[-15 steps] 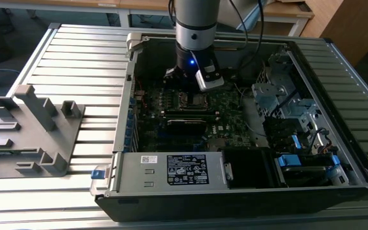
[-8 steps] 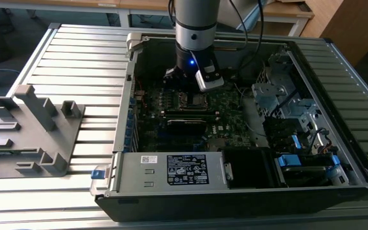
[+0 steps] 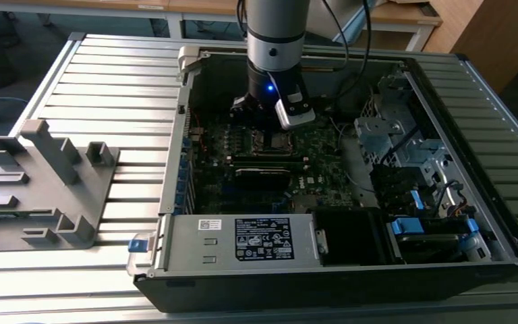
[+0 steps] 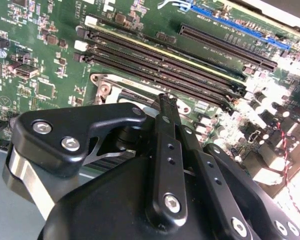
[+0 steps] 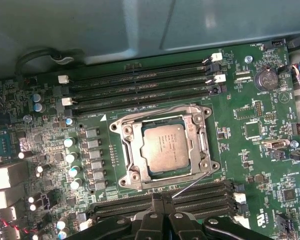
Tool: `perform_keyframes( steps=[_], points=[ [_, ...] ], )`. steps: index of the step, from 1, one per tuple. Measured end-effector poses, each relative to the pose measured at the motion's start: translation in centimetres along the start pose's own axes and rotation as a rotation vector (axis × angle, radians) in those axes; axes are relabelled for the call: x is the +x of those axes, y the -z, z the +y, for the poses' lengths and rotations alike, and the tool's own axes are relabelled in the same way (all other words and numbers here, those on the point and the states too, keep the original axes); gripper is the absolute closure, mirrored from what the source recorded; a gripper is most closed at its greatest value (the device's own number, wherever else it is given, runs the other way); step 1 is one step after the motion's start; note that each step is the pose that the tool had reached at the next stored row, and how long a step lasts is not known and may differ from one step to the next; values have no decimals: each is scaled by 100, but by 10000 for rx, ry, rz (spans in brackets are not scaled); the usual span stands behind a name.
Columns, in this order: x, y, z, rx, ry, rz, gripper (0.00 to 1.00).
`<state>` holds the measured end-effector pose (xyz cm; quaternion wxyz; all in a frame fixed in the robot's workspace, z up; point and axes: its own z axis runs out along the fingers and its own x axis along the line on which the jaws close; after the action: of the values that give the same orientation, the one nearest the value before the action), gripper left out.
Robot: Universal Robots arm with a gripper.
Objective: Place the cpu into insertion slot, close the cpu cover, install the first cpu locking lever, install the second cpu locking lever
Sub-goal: 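Install the second cpu locking lever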
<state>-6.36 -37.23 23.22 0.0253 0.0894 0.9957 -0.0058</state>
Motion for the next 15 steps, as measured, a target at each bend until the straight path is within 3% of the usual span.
perform_keyframes(
  steps=[15],
  points=[
    [16, -34, -2, 54, 11, -11, 90]
  ],
)
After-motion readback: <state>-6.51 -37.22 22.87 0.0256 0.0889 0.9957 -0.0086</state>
